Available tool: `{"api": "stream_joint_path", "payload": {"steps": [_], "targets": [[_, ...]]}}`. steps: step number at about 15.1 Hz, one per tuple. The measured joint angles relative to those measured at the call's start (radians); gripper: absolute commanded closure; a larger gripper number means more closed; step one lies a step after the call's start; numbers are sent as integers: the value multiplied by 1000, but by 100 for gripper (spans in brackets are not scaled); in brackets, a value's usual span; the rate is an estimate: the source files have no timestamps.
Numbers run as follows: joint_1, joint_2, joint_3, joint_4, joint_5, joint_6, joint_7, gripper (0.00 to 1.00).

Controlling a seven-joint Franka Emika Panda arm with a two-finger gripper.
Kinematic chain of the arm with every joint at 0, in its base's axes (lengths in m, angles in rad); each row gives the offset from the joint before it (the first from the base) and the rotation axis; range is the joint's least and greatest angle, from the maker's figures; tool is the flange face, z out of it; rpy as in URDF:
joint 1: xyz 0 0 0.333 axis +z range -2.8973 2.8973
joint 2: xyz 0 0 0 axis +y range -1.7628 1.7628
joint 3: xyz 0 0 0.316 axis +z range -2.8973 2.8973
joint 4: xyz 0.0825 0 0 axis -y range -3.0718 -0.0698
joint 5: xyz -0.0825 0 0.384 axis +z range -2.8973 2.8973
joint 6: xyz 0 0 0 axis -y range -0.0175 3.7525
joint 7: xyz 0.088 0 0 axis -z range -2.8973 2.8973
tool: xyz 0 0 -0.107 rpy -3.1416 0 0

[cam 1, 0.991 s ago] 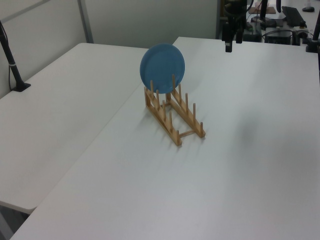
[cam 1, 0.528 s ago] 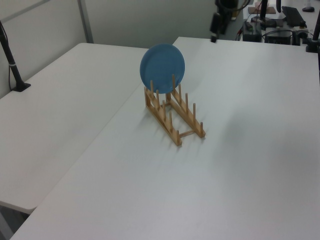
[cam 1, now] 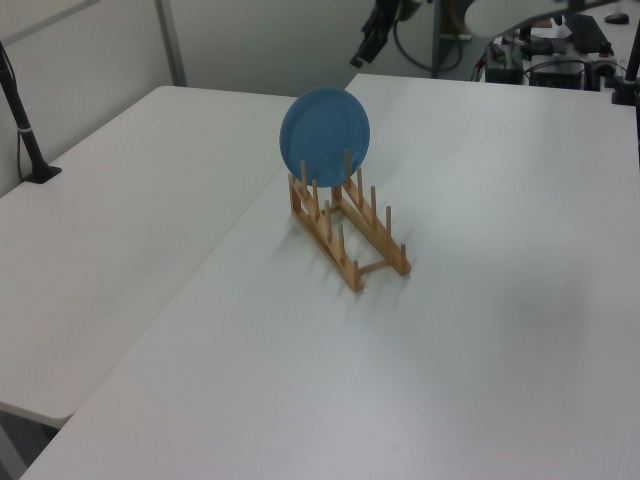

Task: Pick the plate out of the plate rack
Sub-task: 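Move the open gripper toward the blue plate in the wooden rack, then lower the gripper onto the plate rim and close on it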

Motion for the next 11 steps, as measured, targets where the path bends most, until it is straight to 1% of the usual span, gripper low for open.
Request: {"api": "stream_joint_path", "payload": {"steps": [1, 3, 4, 5, 7, 9, 11], "targets": [[10, 22, -16, 20, -34, 18, 0, 18], [25, 67, -38, 75, -72, 23, 4, 18], [30, 90, -44, 104, -91, 23, 5, 18], [33, 112, -45, 129, -115, 23, 6, 21], [45, 157, -49, 162, -163, 23, 11, 21], [75, 226, -70, 208, -180, 23, 18, 21], [88, 268, -80, 239, -181, 23, 18, 22]]}}
